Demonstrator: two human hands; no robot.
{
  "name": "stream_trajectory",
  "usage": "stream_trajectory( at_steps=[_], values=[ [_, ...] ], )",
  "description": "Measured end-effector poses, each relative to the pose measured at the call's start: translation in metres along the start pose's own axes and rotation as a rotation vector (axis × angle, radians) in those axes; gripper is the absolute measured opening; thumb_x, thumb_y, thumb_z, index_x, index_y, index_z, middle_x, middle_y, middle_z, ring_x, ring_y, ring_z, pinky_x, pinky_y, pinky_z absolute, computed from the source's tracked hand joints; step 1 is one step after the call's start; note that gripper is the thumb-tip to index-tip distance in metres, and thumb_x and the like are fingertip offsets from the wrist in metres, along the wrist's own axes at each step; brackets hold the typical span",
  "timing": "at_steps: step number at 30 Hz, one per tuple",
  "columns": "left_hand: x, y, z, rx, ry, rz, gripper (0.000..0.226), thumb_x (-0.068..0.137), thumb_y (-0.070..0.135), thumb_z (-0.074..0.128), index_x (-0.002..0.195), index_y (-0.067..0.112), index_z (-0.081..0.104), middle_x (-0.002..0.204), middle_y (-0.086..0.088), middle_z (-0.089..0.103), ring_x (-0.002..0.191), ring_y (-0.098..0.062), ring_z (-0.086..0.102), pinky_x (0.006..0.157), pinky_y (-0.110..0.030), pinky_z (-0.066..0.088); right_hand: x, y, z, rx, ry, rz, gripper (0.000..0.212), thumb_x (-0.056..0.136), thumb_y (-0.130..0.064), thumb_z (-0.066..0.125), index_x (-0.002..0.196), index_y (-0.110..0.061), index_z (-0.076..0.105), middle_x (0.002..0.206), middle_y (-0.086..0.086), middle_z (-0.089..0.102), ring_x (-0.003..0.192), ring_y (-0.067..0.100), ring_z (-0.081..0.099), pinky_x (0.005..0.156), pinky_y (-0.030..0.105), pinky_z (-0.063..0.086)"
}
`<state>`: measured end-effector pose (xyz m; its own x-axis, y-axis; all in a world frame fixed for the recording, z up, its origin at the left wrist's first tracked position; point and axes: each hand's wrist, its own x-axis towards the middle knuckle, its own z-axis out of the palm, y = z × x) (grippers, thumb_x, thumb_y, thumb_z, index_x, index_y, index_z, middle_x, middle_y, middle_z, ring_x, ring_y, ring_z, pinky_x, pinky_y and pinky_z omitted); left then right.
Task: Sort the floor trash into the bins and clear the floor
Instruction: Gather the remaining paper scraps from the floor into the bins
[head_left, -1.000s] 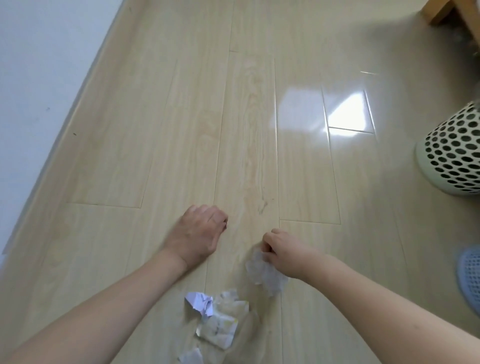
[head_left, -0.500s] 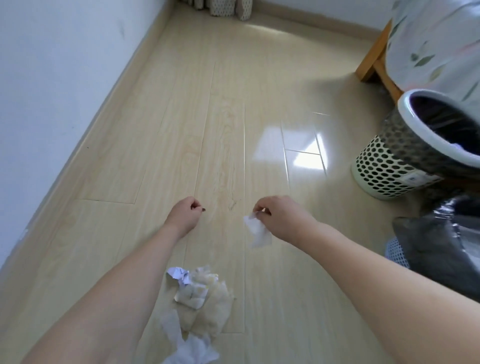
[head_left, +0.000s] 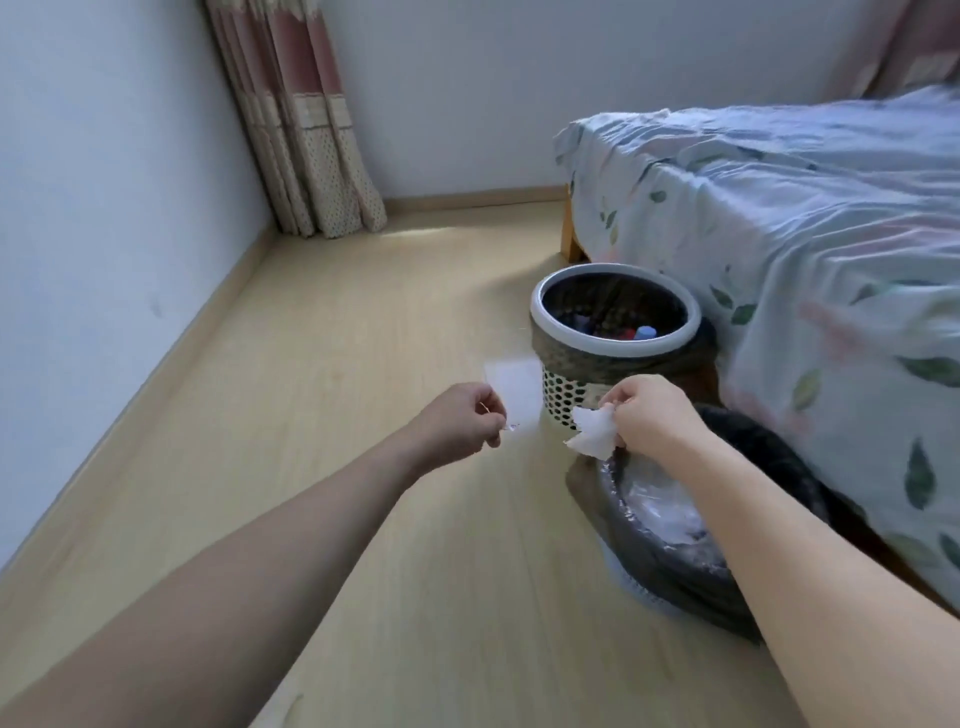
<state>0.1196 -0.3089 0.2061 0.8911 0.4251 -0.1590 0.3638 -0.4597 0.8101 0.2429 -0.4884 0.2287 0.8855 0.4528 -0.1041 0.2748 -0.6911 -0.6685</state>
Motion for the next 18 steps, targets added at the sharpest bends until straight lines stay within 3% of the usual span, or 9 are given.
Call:
stream_trajectory(
  at_steps=[5,7,9,12,14,16,18],
  values=[
    [0.041,0.09,0.111,0.285,-0.055,0.136,0.014,0.084,0.014,0.047,0.081,0.018,0.061,0.08,-0.002,0.069,0.073,-0.02,0.063,0.07,-0.038,0.057,0.01,0.082,-0.06,-0.076,0.044,0.146,0.018,0.087,-0.009,0.049,0.093,-0.01,0.066,0.096,0.01,0.066,0.093,0.029,0.061,0.08,0.032,0.052],
    [0.048,0.106,0.148,0.429,-0.132,0.126,0.014,0.089,0.018,0.046,0.092,0.018,0.059,0.092,-0.005,0.068,0.083,-0.023,0.065,0.077,-0.041,0.057,0.01,0.11,-0.063,-0.125,-0.049,0.169,0.015,0.09,-0.014,0.048,0.083,-0.012,0.06,0.087,0.006,0.062,0.087,0.026,0.057,0.078,0.029,0.048],
    [0.05,0.112,0.17,0.548,-0.158,0.132,0.017,0.093,0.023,0.045,0.104,0.019,0.058,0.103,-0.006,0.066,0.088,-0.025,0.064,0.078,-0.038,0.055,0.012,0.128,-0.061,-0.147,-0.148,0.204,0.016,0.091,-0.013,0.047,0.086,-0.015,0.061,0.089,0.005,0.062,0.089,0.025,0.057,0.081,0.029,0.049],
    [0.047,0.113,0.164,0.612,-0.054,0.21,0.021,0.094,0.021,0.042,0.107,0.021,0.059,0.106,-0.004,0.066,0.093,-0.026,0.06,0.08,-0.036,0.051,0.015,0.127,-0.06,-0.128,-0.18,0.216,0.018,0.088,-0.006,0.046,0.073,-0.013,0.054,0.079,0.005,0.056,0.081,0.026,0.054,0.069,0.028,0.044],
    [0.046,0.106,0.141,0.617,0.005,0.225,0.021,0.095,0.02,0.041,0.105,0.02,0.06,0.106,-0.005,0.066,0.096,-0.027,0.06,0.079,-0.034,0.049,0.018,0.112,-0.058,-0.076,-0.136,0.17,0.015,0.087,-0.006,0.046,0.077,-0.013,0.054,0.08,0.005,0.054,0.08,0.026,0.051,0.068,0.027,0.041],
    [0.043,0.091,0.107,0.628,0.049,0.189,0.023,0.095,0.02,0.041,0.105,0.019,0.062,0.109,-0.005,0.067,0.1,-0.027,0.061,0.084,-0.036,0.05,0.019,0.089,-0.049,-0.042,-0.089,0.089,0.018,0.086,-0.006,0.046,0.071,-0.016,0.049,0.074,0.001,0.049,0.079,0.025,0.049,0.065,0.025,0.04],
    [0.033,0.063,0.065,0.616,0.077,0.116,0.027,0.095,0.019,0.041,0.111,0.019,0.063,0.113,-0.003,0.067,0.102,-0.025,0.061,0.086,-0.034,0.05,0.017,0.059,-0.027,-0.043,-0.101,-0.007,0.014,0.086,-0.009,0.046,0.077,-0.013,0.056,0.076,0.002,0.053,0.079,0.023,0.054,0.065,0.027,0.045]
  ],
)
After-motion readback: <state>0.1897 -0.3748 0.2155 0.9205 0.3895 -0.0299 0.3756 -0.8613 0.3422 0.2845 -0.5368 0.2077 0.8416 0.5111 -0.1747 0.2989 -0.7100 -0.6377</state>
